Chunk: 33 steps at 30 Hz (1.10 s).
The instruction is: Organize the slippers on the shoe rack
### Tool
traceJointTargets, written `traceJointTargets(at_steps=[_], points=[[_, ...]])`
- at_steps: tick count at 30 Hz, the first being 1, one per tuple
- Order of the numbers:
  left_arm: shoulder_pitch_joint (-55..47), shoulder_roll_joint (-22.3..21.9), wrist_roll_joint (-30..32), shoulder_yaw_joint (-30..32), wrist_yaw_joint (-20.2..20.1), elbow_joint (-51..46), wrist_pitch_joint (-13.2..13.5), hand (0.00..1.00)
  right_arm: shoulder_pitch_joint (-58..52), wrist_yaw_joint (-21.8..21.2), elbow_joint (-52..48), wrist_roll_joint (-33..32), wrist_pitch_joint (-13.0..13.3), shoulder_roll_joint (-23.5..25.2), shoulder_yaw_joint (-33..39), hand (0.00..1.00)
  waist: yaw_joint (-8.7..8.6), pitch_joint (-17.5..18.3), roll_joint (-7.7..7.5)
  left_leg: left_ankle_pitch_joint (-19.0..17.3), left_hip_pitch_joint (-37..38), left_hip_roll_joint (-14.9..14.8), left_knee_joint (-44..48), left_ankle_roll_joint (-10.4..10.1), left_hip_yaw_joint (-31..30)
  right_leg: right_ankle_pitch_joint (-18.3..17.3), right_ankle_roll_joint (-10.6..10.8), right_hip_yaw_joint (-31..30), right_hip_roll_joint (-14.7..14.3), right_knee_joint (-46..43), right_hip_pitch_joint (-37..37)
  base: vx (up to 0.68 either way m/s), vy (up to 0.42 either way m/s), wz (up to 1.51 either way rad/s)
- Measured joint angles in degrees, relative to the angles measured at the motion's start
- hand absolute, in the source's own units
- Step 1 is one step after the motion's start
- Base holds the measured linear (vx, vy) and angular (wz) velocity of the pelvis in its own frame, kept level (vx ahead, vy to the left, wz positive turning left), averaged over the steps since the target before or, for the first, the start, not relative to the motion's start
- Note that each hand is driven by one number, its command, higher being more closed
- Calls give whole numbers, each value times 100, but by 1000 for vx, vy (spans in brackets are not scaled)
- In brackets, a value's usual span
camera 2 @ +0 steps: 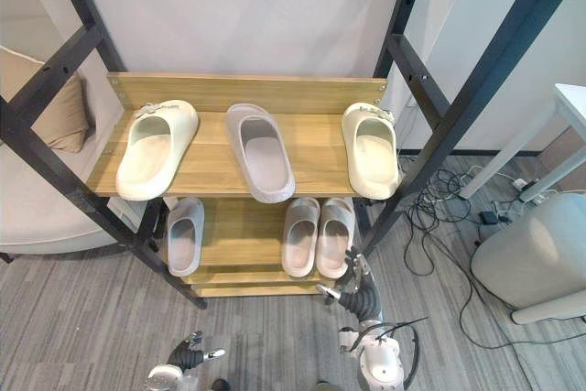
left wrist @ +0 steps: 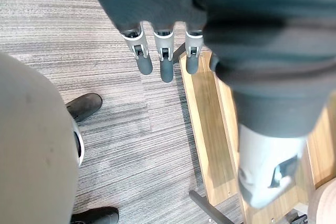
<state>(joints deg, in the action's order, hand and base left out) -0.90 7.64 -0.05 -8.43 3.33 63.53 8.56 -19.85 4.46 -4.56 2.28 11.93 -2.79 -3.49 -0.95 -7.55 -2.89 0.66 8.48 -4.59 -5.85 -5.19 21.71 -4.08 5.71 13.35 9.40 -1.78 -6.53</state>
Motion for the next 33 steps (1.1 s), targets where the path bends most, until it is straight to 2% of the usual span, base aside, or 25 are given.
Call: traceJointTargets(at_steps=[3, 10, 20, 26, 33], points=[[0, 6, 2, -44, -10, -2, 8, 0, 125, 3, -385, 9, 98, -16, -123, 0, 1, 4, -7, 0, -3, -10, 0, 0, -5, 13, -20, -6, -10, 0, -20, 0, 0, 0], [-4, 19, 4, -35, -21, -1, 62, 0, 811, 113, -857, 40, 146, -205, -393, 0, 81, 40, -63, 10, -2, -8, -2, 13, -70, 21, -19, 38, -9, 0, -53, -21, -8, 3], [-108, 12, 15, 73, -32, -202, 71, 0, 1722, 365, -1274, 172, 230, -480, -208, 0, 97, 43, -66, 86, -158, -7, -3, 34, -391, 21, -19, 169, -2, -4, -88, -10, -13, 15], [-189, 6, 16, 195, -83, -332, 73, 0, 2365, 569, -1207, 229, 229, -767, -54, 0, 107, 45, -73, 119, -218, 3, -12, 38, -479, 21, -19, 180, -2, -4, -79, -8, -4, 8], [-190, 0, 3, 240, -125, -327, 74, 0, 3340, 745, -127, 225, 138, -1106, 168, 0, 150, 38, -61, 169, -262, 9, -47, 44, -518, 20, -19, 212, -3, 12, -56, -21, -4, 3]])
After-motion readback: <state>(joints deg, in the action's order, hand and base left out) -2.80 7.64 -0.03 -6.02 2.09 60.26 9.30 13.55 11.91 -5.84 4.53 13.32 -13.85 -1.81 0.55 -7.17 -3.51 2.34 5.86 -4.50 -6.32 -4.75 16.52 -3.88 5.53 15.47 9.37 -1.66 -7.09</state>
